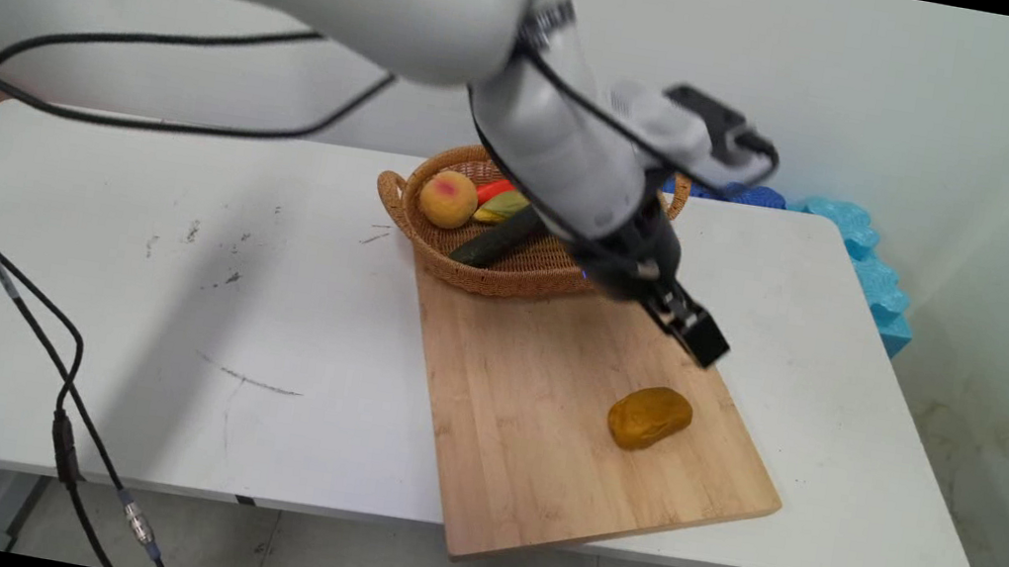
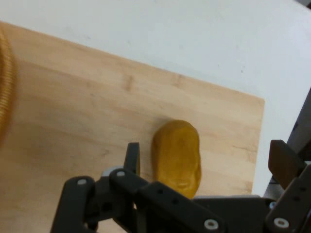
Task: Pick up the potato from the cutting board, then place the picked object in the vegetable basket
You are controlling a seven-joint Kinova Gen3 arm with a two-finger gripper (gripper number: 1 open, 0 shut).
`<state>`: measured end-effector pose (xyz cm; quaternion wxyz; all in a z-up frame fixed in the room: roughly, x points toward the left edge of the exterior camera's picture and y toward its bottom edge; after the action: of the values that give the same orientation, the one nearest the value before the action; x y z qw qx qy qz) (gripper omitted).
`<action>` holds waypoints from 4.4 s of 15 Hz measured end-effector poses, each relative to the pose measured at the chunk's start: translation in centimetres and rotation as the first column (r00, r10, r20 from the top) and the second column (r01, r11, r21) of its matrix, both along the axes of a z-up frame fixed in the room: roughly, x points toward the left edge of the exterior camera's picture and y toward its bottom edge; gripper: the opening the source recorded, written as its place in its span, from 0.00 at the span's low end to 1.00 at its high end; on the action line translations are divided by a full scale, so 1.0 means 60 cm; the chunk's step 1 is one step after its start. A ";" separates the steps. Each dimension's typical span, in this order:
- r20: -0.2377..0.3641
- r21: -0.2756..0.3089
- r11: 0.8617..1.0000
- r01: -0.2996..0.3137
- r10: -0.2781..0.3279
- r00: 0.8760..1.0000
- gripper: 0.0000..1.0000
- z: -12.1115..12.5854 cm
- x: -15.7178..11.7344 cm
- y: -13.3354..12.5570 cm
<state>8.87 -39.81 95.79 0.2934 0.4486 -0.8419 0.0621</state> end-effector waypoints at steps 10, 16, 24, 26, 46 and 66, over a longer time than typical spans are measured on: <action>0.112 0.038 0.998 -0.043 0.038 0.993 1.00 -0.141 -0.076 -0.004; 0.150 0.045 0.998 -0.053 0.045 0.988 1.00 -0.194 -0.099 -0.013; 0.145 0.028 1.000 -0.008 0.003 0.989 0.00 -0.203 -0.113 -0.019; 0.142 0.013 1.000 0.009 -0.011 0.990 0.00 -0.180 -0.106 -0.023; 0.199 -0.047 0.999 0.015 -0.005 0.980 0.00 0.040 0.177 -0.159; 0.162 -0.053 0.998 -0.027 0.035 0.986 1.00 -0.120 0.232 -0.233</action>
<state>22.82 -53.81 88.62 0.2338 0.4473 -0.8542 0.1246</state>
